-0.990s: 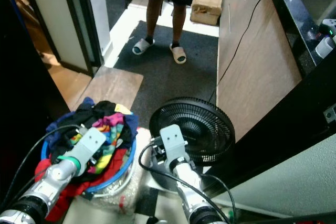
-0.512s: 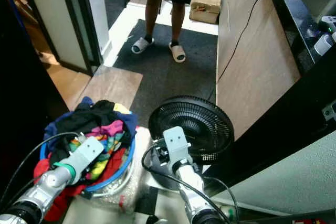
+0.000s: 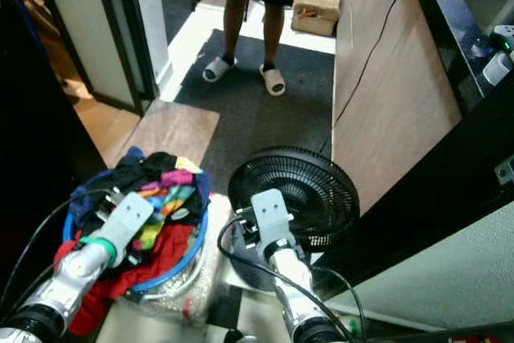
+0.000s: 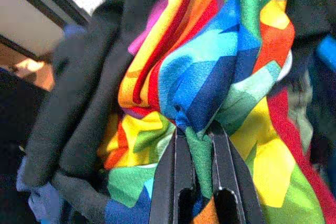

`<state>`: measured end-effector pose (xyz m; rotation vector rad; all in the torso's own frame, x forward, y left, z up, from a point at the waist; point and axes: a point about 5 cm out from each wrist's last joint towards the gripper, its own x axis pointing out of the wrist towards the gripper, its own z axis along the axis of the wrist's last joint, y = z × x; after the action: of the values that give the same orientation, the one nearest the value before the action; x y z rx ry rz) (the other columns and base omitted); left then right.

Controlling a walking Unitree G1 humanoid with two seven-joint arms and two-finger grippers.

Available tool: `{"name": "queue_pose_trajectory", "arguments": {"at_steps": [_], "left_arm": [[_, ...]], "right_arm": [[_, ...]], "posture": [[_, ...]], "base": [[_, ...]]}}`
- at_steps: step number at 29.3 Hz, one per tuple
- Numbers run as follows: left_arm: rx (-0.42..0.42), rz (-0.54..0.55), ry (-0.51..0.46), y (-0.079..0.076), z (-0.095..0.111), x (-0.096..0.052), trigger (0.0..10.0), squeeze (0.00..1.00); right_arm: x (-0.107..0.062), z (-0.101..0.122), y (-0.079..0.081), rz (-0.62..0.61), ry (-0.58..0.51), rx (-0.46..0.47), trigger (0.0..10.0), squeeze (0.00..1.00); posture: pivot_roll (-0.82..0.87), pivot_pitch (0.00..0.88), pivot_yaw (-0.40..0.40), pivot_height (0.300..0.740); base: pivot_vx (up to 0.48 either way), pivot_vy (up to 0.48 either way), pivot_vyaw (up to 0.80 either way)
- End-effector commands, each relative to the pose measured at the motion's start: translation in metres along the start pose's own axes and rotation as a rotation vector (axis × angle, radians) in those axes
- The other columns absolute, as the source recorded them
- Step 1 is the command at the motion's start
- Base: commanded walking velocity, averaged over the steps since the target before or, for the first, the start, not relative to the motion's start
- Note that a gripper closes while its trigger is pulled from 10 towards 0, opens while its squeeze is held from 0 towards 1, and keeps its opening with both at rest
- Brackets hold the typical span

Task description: Clothes washing

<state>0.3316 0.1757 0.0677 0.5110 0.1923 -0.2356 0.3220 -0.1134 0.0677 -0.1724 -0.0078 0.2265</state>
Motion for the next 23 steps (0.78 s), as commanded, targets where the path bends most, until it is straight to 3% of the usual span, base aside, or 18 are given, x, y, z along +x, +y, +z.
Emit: {"name": "queue_pose_trajectory", "arguments": {"at_steps": [1,2,3,4,5,7,10,12,13,15,19,20,23], "left_arm": [[-0.048,-0.001,-0.016,-0.001,0.002,-0.003,0.0,0.0],[-0.048,-0.001,-0.016,-0.001,0.002,-0.003,0.0,0.0],[-0.086,0.008,-0.064,0.0,0.015,-0.002,0.0,0.0],[-0.135,0.009,-0.115,0.001,0.03,-0.003,10.0,0.0],[-0.135,0.009,-0.115,0.001,0.03,-0.003,10.0,0.0],[-0.24,-0.017,-0.208,-0.001,0.059,-0.006,10.0,0.0],[-0.278,-0.042,-0.239,-0.004,0.07,-0.008,10.0,0.0],[-0.331,-0.108,-0.289,-0.017,0.089,-0.01,10.0,0.0],[-0.331,-0.108,-0.289,-0.017,0.089,-0.01,10.0,0.0],[-0.377,-0.202,-0.31,-0.035,0.102,-0.012,10.0,0.0],[-0.402,-0.26,-0.298,-0.049,0.104,-0.013,10.0,0.0],[-0.428,-0.327,-0.258,-0.061,0.098,-0.017,10.0,0.0],[-0.416,-0.369,-0.23,-0.067,0.089,-0.026,10.0,0.0]], "right_arm": [[-0.001,0.002,-0.003,-0.024,-0.011,0.018,10.0,0.0],[-0.001,0.002,-0.003,-0.024,-0.011,0.018,10.0,0.0],[0.002,0.009,-0.004,-0.035,-0.042,0.029,10.0,0.0],[0.004,0.017,-0.006,-0.045,-0.079,0.041,10.0,0.0],[0.004,0.017,-0.006,-0.045,-0.079,0.041,10.0,0.0],[0.008,0.035,-0.007,-0.03,-0.153,0.072,10.0,0.0],[0.009,0.042,-0.006,-0.008,-0.177,0.091,10.0,0.0],[0.013,0.055,-0.002,0.057,-0.216,0.124,10.0,0.0],[0.013,0.055,-0.002,0.057,-0.216,0.124,10.0,0.0],[0.018,0.068,0.004,0.131,-0.249,0.172,10.0,0.0],[0.02,0.075,0.009,0.183,-0.268,0.198,10.0,0.0],[0.015,0.077,0.016,0.283,-0.274,0.206,10.0,0.0],[0.003,0.069,0.021,0.375,-0.244,0.202,10.0,0.0]], "posture": [[0.14,0.119,0.026,0.74],[0.14,0.119,0.026,0.74],[0.14,0.107,0.032,0.74],[0.14,0.096,0.037,0.74],[0.14,0.096,0.037,0.74],[0.13,0.081,0.042,0.74],[0.13,0.081,0.042,0.74],[0.13,0.063,0.044,0.74],[0.13,0.063,0.044,0.74],[0.13,0.047,0.039,0.74],[0.12,0.04,0.035,0.74],[0.12,0.039,0.034,0.74],[0.12,0.042,0.028,0.74]], "base": [[0.0,0.0,0.0],[0.0,0.0,0.0],[0.0,0.0,0.0],[0.0,0.0,0.0],[0.0,0.0,0.0],[0.0,0.0,0.0],[0.0,0.0,0.0],[0.0,0.0,0.0],[0.0,0.0,0.0],[0.0,0.0,0.0],[0.0,0.0,0.0],[0.0,0.0,0.0],[0.0,0.0,0.0]]}}
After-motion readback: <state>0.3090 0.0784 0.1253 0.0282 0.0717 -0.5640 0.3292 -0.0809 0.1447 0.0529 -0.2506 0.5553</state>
